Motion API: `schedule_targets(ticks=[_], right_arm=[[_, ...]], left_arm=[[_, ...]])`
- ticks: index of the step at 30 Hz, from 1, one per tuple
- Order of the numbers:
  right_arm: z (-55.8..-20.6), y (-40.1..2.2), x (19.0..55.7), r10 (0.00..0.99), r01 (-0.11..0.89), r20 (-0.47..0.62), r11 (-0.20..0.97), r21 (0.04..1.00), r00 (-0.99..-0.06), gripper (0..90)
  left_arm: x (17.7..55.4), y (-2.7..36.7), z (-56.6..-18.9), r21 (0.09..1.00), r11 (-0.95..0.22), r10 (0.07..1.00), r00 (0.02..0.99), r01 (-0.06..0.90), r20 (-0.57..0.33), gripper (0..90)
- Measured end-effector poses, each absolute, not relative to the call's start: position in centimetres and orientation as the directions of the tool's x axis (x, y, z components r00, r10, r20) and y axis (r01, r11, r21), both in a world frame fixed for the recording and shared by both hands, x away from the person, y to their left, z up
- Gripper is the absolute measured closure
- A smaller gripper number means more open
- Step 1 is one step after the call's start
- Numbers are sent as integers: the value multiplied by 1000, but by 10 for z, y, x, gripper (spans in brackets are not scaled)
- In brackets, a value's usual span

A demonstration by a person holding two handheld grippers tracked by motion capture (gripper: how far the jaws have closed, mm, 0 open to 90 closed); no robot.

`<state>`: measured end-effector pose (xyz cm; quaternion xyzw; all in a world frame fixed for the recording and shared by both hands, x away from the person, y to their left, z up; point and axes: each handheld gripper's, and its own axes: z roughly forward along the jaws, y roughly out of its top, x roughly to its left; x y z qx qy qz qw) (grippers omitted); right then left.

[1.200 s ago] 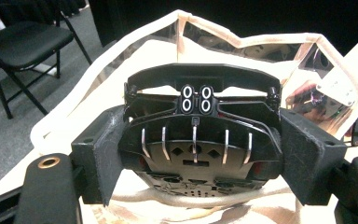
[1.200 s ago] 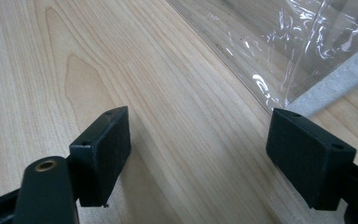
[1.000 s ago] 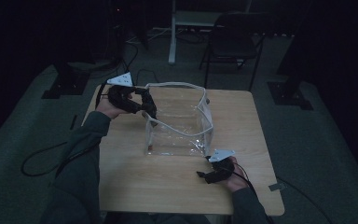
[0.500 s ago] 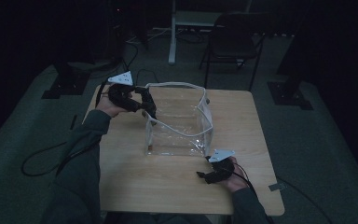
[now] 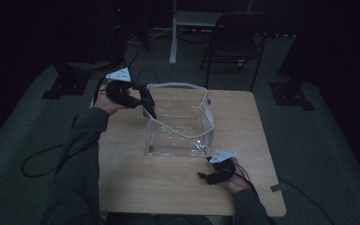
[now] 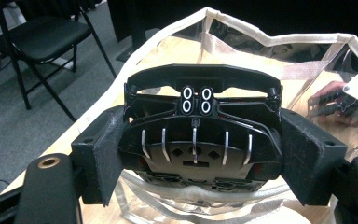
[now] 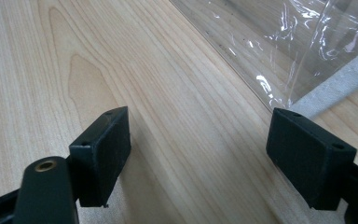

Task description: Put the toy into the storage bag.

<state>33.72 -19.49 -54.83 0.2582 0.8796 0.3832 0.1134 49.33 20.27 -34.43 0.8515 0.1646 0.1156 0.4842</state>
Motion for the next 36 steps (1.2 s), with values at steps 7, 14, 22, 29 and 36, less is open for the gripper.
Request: schedule_targets(ticks=[7, 14, 22, 29, 36], right_arm=[[-548, -195, 338, 538, 364, -3, 575, 733, -843, 212], [-548, -194, 338, 537, 363, -3, 575, 733, -844, 212], [-548, -194, 338, 537, 363, -3, 575, 733, -844, 213], [-548, -194, 338, 537, 363, -3, 575, 733, -844, 213], [-548, -194, 338, 536, 363, -3, 575, 733, -844, 212]], left_arm=[[492, 204, -348, 861, -484, 382, 923, 154, 49, 246], [490, 207, -355, 850, -503, 372, 927, 159, 47, 246], [491, 202, -358, 832, -530, 366, 929, 161, 53, 245], [494, 197, -362, 822, -541, 362, 931, 177, 38, 245], [495, 197, -362, 813, -551, 361, 932, 189, 28, 245]])
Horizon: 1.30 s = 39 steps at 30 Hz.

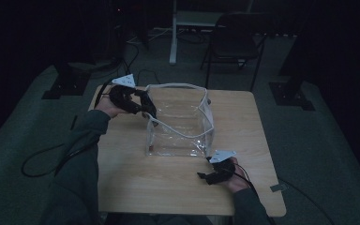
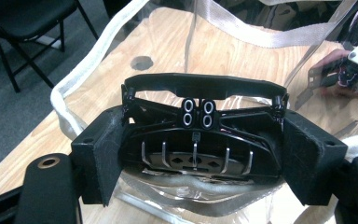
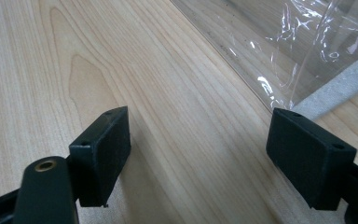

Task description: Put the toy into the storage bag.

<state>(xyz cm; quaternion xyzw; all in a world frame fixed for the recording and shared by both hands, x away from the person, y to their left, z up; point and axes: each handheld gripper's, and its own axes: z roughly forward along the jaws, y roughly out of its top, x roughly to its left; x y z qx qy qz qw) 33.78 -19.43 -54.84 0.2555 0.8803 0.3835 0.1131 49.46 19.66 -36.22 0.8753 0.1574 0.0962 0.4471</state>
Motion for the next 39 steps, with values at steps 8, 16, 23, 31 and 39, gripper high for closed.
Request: schedule_targets(ticks=[8, 16, 23, 31, 39], right_arm=[[-548, -194, 338, 536, 363, -3, 575, 733, -844, 213], [-548, -194, 338, 536, 362, -4, 576, 733, -844, 212], [-548, -194, 338, 539, 364, -3, 574, 733, -842, 213], [-548, -193, 337, 540, 366, -3, 574, 732, -842, 213], [-548, -194, 337, 540, 366, -3, 575, 732, -842, 213]], left_arm=[[496, 198, -361, 796, -574, 366, 930, 192, 40, 244], [496, 200, -362, 795, -572, 373, 927, 204, 30, 243], [496, 202, -363, 790, -573, 381, 924, 218, 21, 242], [496, 199, -369, 772, -592, 388, 921, 230, 23, 245], [497, 200, -370, 772, -591, 386, 922, 235, 15, 244]])
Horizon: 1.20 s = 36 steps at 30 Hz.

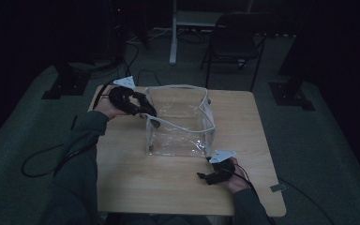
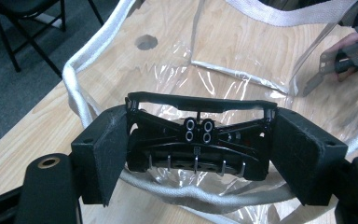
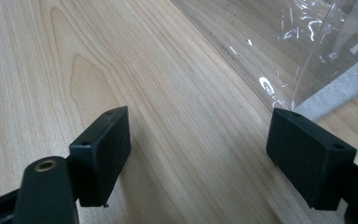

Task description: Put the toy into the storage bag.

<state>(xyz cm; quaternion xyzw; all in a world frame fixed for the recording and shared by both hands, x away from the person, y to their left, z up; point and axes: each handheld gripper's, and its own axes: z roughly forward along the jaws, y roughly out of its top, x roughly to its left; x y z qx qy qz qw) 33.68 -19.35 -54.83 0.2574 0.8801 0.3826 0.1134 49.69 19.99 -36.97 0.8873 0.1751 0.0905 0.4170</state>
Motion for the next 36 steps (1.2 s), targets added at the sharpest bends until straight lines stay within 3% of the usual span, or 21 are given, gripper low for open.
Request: schedule_targets(ticks=[16, 20, 36], right_arm=[[-548, -193, 337, 539, 365, -3, 575, 732, -842, 213], [-548, -193, 337, 539, 365, -4, 575, 732, -842, 209], [-548, -192, 337, 533, 359, -6, 578, 732, -846, 208]], left_arm=[[498, 205, -374, 788, -558, 401, 916, 260, -18, 241], [497, 209, -375, 796, -549, 404, 915, 255, -15, 292], [486, 222, -366, 861, -458, 458, 889, 223, 13, 301]])
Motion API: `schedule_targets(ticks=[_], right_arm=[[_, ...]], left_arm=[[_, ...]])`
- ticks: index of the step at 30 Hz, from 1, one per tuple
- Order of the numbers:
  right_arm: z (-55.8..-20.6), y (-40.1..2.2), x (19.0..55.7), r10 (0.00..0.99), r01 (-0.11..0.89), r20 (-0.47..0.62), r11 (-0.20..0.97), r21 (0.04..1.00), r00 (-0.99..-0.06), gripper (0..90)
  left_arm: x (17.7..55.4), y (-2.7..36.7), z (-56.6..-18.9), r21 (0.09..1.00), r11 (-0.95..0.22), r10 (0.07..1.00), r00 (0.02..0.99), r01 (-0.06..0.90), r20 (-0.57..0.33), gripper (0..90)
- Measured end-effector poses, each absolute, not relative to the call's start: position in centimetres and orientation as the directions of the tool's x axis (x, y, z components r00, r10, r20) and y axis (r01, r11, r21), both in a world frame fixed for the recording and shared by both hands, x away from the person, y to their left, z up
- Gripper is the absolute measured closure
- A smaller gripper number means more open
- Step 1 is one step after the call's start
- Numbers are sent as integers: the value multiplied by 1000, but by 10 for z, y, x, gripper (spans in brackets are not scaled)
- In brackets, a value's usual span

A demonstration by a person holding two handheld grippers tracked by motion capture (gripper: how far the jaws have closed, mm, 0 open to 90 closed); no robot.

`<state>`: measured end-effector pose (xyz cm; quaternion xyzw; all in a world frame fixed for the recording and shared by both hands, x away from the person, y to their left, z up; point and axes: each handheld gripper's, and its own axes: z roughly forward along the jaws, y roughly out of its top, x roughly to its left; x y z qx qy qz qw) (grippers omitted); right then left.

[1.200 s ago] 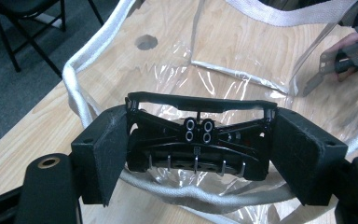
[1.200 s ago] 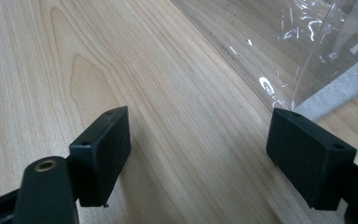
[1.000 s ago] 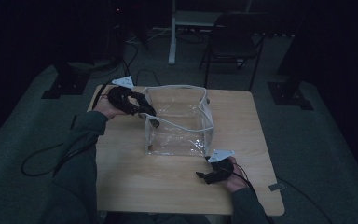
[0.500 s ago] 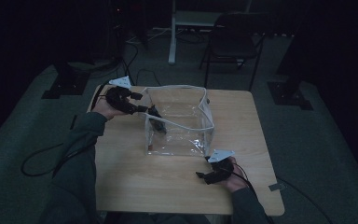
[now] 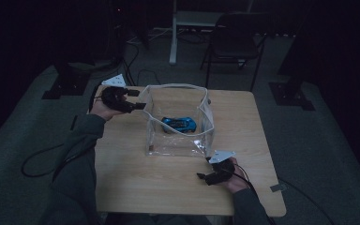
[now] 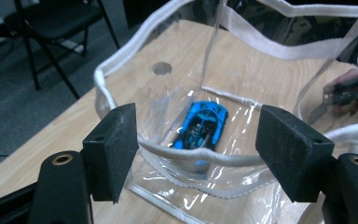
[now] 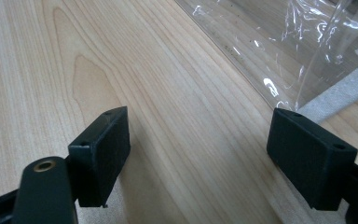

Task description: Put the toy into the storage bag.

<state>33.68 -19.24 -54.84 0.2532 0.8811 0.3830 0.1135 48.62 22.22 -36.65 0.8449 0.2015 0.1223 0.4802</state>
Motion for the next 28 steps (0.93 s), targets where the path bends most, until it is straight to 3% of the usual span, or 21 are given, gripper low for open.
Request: schedule_targets(ticks=[11, 28], right_arm=[[-548, -192, 337, 533, 360, -4, 577, 733, -846, 208], [-548, -192, 337, 534, 363, -1, 576, 732, -845, 208]], left_arm=[[462, 243, -363, 930, -323, 501, 865, 175, 11, 300], [430, 253, -376, 938, -320, 531, 845, 133, 61, 298]])
